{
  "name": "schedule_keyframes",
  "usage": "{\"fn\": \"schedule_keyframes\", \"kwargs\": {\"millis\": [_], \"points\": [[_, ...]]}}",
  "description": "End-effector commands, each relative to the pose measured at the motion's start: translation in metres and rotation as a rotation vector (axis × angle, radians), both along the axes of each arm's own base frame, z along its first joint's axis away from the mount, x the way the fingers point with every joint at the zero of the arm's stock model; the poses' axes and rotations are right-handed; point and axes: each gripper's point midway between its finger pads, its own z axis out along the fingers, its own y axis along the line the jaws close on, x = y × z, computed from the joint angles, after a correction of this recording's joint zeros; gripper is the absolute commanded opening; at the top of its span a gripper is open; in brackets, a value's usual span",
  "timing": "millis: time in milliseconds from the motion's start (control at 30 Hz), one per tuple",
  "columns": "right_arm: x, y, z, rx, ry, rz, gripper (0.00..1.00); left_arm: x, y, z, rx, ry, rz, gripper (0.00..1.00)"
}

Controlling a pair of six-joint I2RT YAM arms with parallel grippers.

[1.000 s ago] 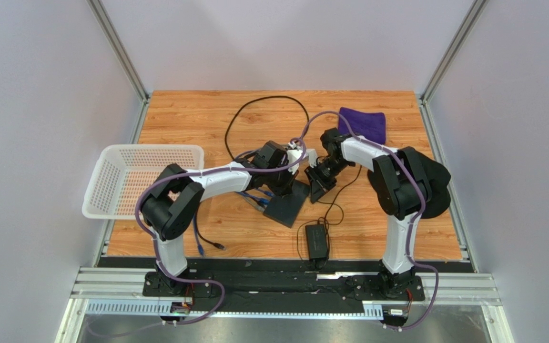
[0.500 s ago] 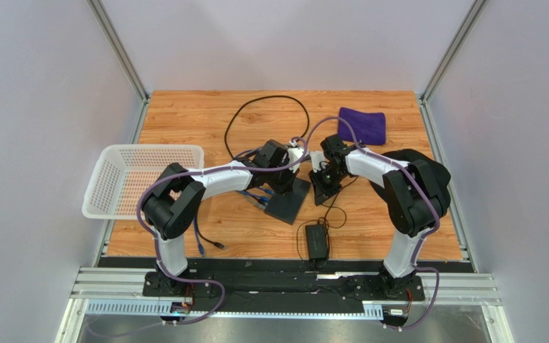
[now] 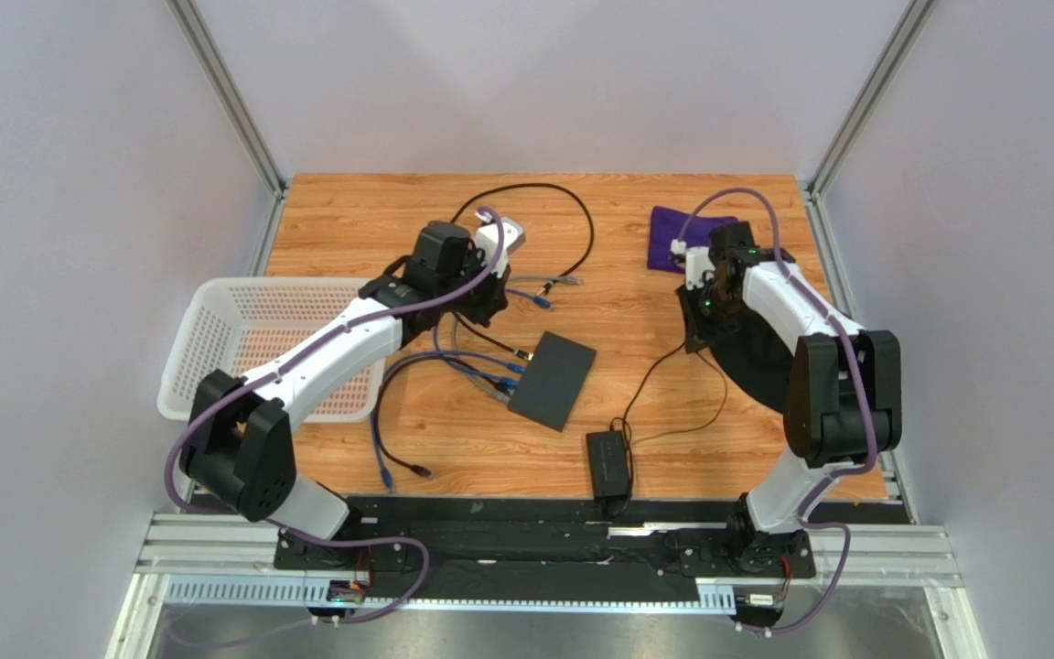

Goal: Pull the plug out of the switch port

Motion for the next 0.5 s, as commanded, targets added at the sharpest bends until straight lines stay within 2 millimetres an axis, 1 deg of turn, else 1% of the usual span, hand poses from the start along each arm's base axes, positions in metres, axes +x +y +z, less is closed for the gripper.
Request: {"fn": "schedule_keyframes", "kwargs": {"millis": [0,33,100,133,167,200,233,267,300,333,367,400,433,467], "points": [[0.051,-0.021,0.03,-0.104,-0.123,0.008,0.17,-0.003,0.011,0.023,-0.098,-0.011,0.055,0.0],[0.06,-0.025,0.035,-0.124,-0.147,-0.005,0.35,-0.008,0.012,0.017,-0.098,-0.007,0.047,0.0],[0.075,-0.018,0.046,-0.104,-0.184,-0.01,0.52,-0.013,0.013,0.022,-0.117,-0.022,0.043,0.0],[0.075,-0.009,0.05,-0.074,-0.191,0.013,0.99,-0.015,0.015,0.019,-0.114,-0.017,0.041,0.0],[0.071,-0.001,0.053,-0.059,-0.198,0.039,1.0,-0.017,0.016,0.021,-0.114,-0.022,0.037,0.0],[0.064,0.017,0.063,-0.038,-0.225,0.114,1.0,-0.021,0.019,0.023,-0.105,-0.028,0.031,0.0],[0.041,0.038,0.06,0.044,-0.178,0.189,1.0,-0.02,0.023,0.026,-0.099,-0.034,0.031,0.0],[0.025,0.053,0.062,0.099,-0.156,0.252,0.99,-0.021,0.026,0.027,-0.092,-0.03,0.035,0.0],[0.005,0.073,0.062,0.157,-0.13,0.333,0.98,-0.022,0.032,0.023,-0.051,-0.032,0.013,0.0],[-0.026,0.09,0.065,0.253,-0.112,0.445,0.93,-0.017,0.039,0.026,-0.036,-0.046,0.02,0.0],[-0.043,0.099,0.062,0.29,-0.098,0.51,0.91,-0.012,0.046,0.026,-0.011,-0.055,0.035,0.0],[-0.062,0.113,0.062,0.314,-0.091,0.593,0.91,-0.009,0.055,0.022,0.017,-0.049,0.054,0.0],[-0.066,0.116,0.063,0.307,-0.123,0.626,0.91,0.004,0.07,0.027,0.015,-0.059,0.108,0.0],[-0.069,0.119,0.06,0.318,-0.126,0.65,0.91,0.01,0.079,0.029,0.008,-0.054,0.143,0.0]]}}
